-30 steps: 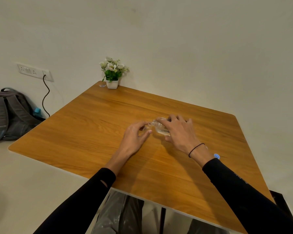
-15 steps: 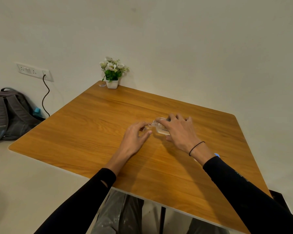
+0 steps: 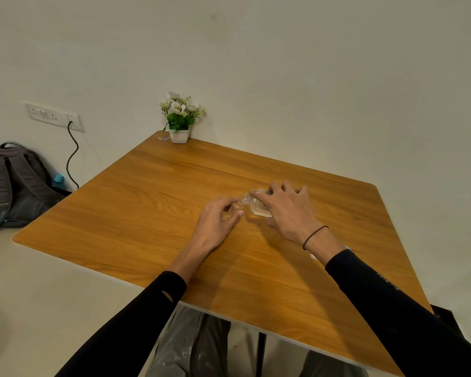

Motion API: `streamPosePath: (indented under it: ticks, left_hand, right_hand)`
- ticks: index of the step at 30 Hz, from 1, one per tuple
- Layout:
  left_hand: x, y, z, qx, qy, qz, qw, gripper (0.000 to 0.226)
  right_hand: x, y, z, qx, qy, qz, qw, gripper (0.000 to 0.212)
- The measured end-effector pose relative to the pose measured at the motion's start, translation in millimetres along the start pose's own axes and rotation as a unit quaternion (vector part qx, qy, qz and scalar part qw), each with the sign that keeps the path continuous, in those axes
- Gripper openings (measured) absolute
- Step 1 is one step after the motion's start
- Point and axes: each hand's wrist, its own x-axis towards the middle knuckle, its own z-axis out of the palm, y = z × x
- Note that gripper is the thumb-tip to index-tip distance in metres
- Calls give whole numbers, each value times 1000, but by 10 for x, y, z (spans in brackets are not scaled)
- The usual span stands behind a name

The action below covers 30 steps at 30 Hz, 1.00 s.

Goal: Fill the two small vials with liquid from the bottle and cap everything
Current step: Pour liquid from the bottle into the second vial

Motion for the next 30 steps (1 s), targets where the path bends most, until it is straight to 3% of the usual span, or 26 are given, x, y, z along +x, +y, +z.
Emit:
streamPosePath:
  ticks: [30]
  left_hand:
    - [-28, 130, -30, 0, 7, -7, 1000, 46]
  right_hand:
    - [-26, 19, -64, -11, 0, -2, 1000, 73]
